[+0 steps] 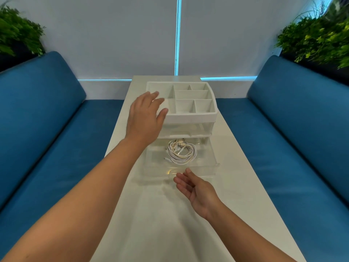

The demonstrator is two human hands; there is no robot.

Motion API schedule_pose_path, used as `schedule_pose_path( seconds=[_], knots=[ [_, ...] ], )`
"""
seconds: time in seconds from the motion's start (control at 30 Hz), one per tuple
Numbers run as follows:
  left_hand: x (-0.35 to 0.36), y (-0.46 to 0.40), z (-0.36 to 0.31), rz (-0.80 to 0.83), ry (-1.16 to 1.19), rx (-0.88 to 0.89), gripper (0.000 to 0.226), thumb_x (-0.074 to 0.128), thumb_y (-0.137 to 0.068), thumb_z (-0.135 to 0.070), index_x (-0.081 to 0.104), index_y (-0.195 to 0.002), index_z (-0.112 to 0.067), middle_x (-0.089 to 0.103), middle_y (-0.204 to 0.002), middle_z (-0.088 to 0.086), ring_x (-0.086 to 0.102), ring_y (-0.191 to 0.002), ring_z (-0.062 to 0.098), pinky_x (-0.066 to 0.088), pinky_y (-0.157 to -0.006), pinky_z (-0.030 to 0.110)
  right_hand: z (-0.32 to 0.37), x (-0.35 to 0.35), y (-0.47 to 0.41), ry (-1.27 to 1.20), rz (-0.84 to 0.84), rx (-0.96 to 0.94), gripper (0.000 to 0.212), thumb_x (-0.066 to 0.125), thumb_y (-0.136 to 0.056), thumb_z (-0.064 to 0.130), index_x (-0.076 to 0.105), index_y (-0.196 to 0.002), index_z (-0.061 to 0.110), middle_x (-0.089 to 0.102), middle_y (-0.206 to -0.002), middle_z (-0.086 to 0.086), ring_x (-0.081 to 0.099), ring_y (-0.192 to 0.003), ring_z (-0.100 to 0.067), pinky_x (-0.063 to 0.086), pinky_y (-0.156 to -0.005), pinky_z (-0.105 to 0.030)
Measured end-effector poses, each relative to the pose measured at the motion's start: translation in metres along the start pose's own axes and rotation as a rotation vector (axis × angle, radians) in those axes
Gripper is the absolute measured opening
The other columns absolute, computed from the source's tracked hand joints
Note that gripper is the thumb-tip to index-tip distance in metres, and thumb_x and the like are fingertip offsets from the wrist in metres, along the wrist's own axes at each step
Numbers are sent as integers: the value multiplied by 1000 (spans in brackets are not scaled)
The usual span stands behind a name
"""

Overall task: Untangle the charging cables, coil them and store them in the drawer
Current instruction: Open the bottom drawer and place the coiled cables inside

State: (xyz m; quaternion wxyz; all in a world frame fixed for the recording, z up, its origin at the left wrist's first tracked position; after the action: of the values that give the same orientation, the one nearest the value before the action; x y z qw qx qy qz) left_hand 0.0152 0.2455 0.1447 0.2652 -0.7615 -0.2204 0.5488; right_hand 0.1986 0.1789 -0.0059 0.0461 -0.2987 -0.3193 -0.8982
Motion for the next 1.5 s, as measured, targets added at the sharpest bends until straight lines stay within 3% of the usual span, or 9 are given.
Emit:
schedule_pose_path(
  seconds=[0.07, 0.17, 0.3, 0.53, 0.73, 0.9, 1.07, 1.23, 1.5],
  knots=[
    [12, 0, 11, 174, -35, -21, 42, 40, -105, -36, 53, -141, -16, 41, -154, 4, 21, -149, 27, 11, -121, 44, -2, -3, -2, -30, 9, -7, 27, 60, -95, 18, 62, -110, -4, 72, -102, -18, 74, -85, -25, 60, -63, -28],
    [27, 7, 21, 327, 41, -30, 41, 38, -106, -36, 52, -141, -18, 48, -149, -1, 15, -150, 18, 22, -118, 41, -2, -1, -7, -45, 4, -22, 22, 55, -98, 17, 61, -104, -3, 72, -96, -18, 74, -82, -24, 60, -63, -28],
    [28, 3, 23, 234, 143, -97, 35, 39, -107, -23, 61, -131, -14, 60, -135, 0, 26, -146, 15, 33, -110, 34, 4, 6, -18, -49, -45, -59, 20, 53, -99, 16, 59, -101, -3, 70, -96, -19, 73, -81, -23, 61, -63, -27],
    [32, 3, 16, 171, 132, -187, 32, 42, -105, -16, 67, -123, -12, 61, -130, 8, 38, -138, 17, 41, -99, 34, 25, 26, -46, -32, -96, -70, 21, 50, -101, 15, 57, -103, -4, 68, -96, -19, 71, -82, -23, 60, -60, -24],
    [31, 1, 17, 138, 137, -162, 30, 42, -104, -13, 68, -118, -13, 62, -105, 3, 49, -111, 18, 44, -84, 31, 40, 40, -73, -44, -109, -56, 23, 48, -102, 17, 56, -110, -3, 65, -111, -22, 71, -84, -23, 60, -60, -24],
    [29, 1, 14, 147, 128, -160, 30, 42, -104, -13, 67, -120, -12, 62, -102, 5, 48, -111, 19, 48, -85, 37, 47, 48, -85, -40, -103, -53, 28, 45, -103, 14, 52, -121, -6, 63, -114, -21, 70, -88, -24, 60, -71, -27],
    [29, -1, 14, 188, 118, -168, 31, 41, -105, -14, 65, -123, -13, 62, -104, 6, 46, -114, 19, 46, -87, 37, 52, 57, -93, -34, -108, -57, 33, 41, -104, 10, 48, -131, -7, 61, -101, -18, 68, -90, -27, 56, -81, -32],
    [29, -2, 15, 218, 115, -176, 31, 40, -105, -14, 63, -126, -12, 63, -106, 7, 44, -117, 19, 41, -89, 31, 50, 57, -95, -36, -119, -61, 33, 43, -104, 15, 50, -127, -7, 62, -100, -16, 69, -87, -25, 60, -71, -27],
    [28, -3, 16, 264, 115, -175, 32, 39, -106, -15, 61, -127, -13, 62, -108, 7, 44, -117, 19, 40, -90, 30, 56, 52, -93, 48, -100, -26, 27, 43, -104, 16, 53, -117, -5, 64, -103, -17, 70, -91, -27, 59, -78, -31]
  ],
)
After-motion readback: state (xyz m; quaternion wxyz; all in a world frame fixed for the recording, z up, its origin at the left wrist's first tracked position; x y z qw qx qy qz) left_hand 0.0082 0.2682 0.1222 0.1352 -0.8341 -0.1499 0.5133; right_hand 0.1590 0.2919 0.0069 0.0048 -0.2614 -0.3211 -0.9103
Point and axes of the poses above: each hand's wrist, its own y-axis away from the middle knuckle, its own x-axis out of the palm, z = x × y, the point moved 4 cm from there along -y, towards the middle knuckle
